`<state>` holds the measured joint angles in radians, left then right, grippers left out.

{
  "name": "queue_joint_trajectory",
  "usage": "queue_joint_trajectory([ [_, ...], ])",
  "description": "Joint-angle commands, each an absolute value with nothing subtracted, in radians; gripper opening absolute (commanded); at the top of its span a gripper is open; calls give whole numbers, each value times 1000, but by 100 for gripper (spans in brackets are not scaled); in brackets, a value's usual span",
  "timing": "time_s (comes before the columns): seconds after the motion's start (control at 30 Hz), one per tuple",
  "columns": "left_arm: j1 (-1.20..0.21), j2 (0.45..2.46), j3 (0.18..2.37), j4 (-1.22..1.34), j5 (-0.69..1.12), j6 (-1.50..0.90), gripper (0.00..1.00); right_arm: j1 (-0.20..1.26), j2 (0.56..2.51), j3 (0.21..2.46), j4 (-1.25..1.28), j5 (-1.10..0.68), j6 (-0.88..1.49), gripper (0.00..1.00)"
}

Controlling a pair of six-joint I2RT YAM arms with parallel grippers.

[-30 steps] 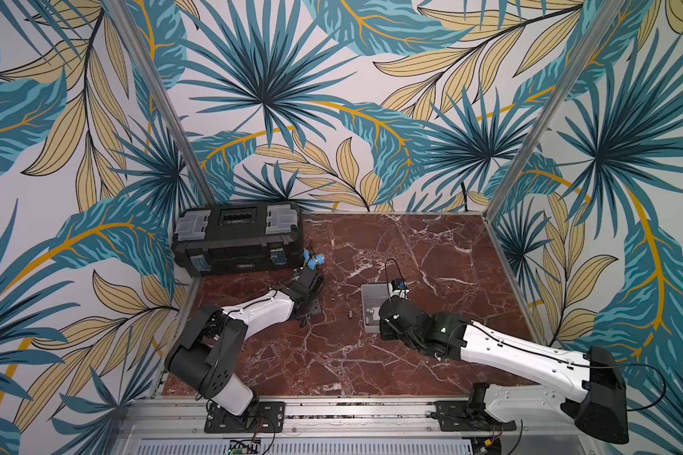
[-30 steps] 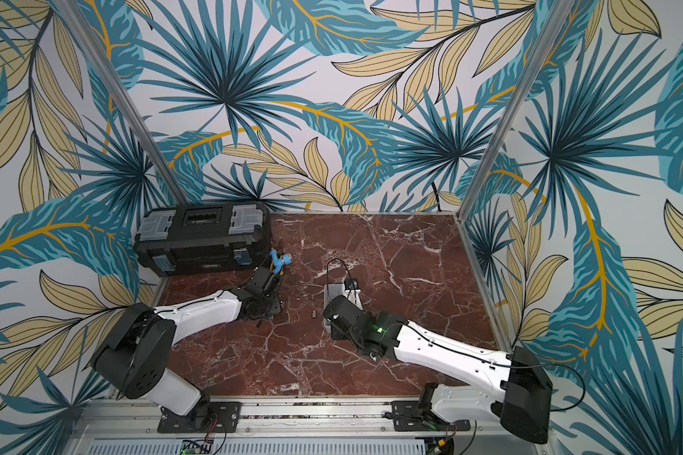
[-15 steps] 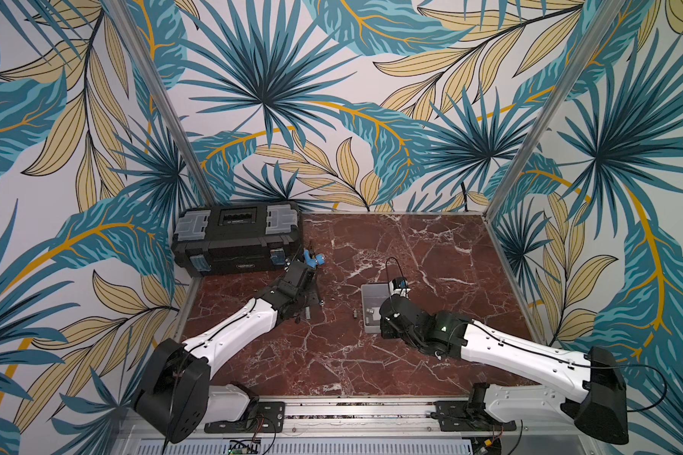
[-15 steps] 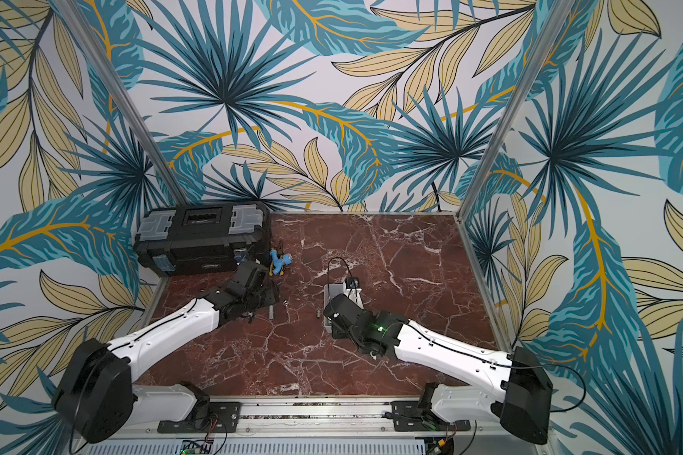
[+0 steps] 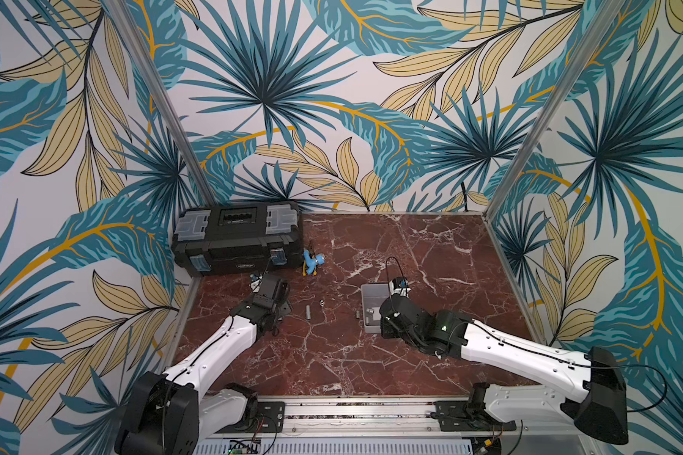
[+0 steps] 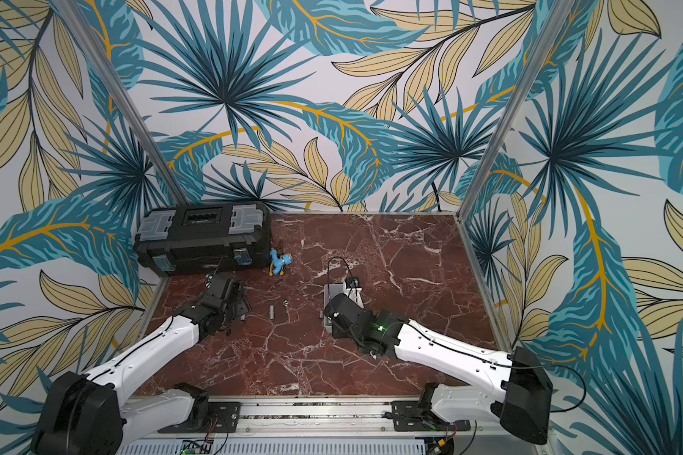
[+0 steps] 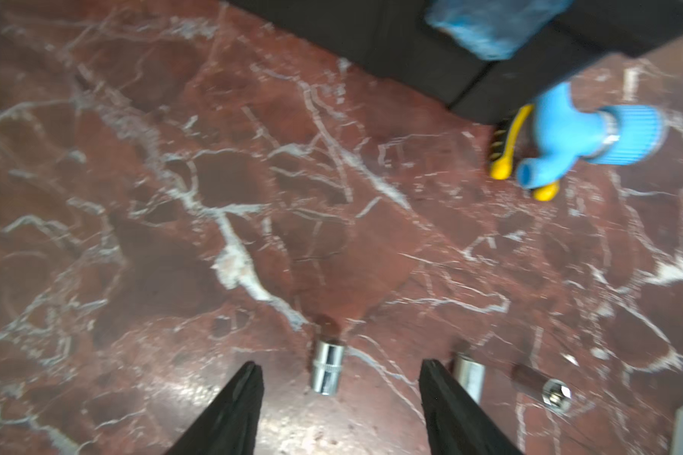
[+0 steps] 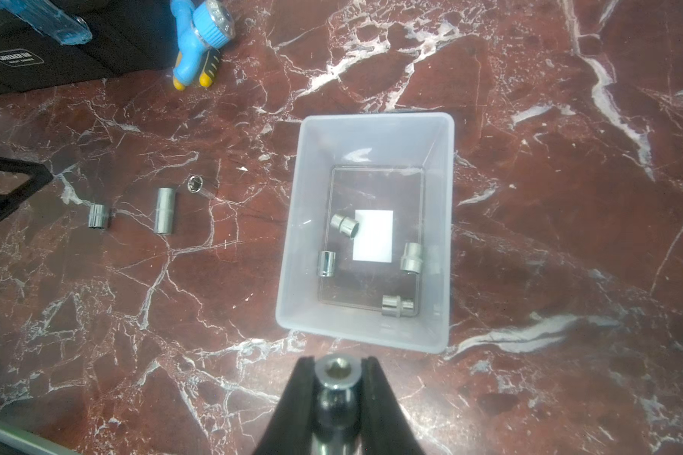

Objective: Put the socket on the desktop into the storage box
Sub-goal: Pick up the socket head at the center of the board, then place the socket head in the storage box.

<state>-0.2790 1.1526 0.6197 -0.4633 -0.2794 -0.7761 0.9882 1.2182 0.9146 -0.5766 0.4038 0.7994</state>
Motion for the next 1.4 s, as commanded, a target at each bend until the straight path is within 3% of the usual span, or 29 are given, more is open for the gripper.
queue_joint_trajectory([
  [0.0,-235,1131,591,-439,-264,-781,68,962,1239,944,-606,388,786,11],
  [0.3,-194,1162,560,-343,-173,-770,70,898,1323,1005,-617,344,746,11],
  [0.47,-186,1248,581,-319,-60,-787,65,869,1369,1026,-616,338,741,10],
  [0.63,-186,1258,567,-317,-70,-784,64,850,1392,1032,-614,321,734,10],
  [1.1,-199,1131,546,-372,-42,-750,63,839,1444,1046,-592,299,734,9],
  [1.37,-329,1035,532,-381,-33,-721,61,832,1477,1074,-591,301,730,9],
])
